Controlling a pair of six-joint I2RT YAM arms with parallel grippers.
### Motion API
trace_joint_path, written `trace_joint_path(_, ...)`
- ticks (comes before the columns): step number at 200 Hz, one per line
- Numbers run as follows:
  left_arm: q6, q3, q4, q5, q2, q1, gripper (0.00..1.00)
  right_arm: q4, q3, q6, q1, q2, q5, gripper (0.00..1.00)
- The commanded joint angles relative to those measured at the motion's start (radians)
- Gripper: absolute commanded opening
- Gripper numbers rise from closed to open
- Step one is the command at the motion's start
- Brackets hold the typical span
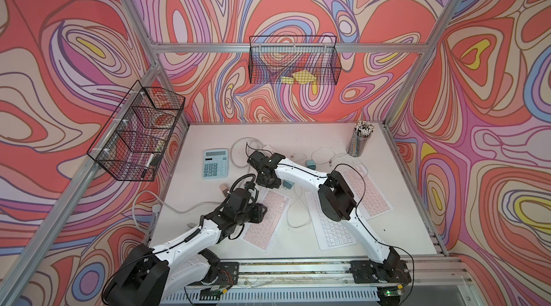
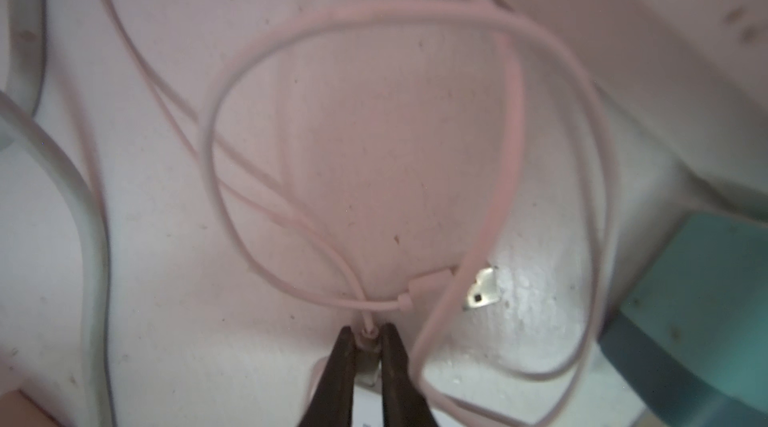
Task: Unplug the wireless keyboard
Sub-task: Move the keyboard to the center of the board.
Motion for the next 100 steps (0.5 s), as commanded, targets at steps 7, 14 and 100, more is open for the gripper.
trace_joint_path(7, 0.015, 0.02, -0.122, -0.11, 0.022, -0.05, 0.42, -0.086, -0.089, 0.01, -0.024, 0.053, 0.006, 0.15)
trace_joint_path(14, 0.003, 0.033, -0.156, -0.137, 0.03, -0.062, 0.42, -0.089, -0.091, 0.013, -0.023, 0.052, 0.005, 0.16)
trace_joint_path(100, -0.193, 0.15, -0.447, -0.169, 0.173, -0.14, 0.44, -0.063, -0.111, 0.039, -0.024, 0.036, -0.04, 0.17)
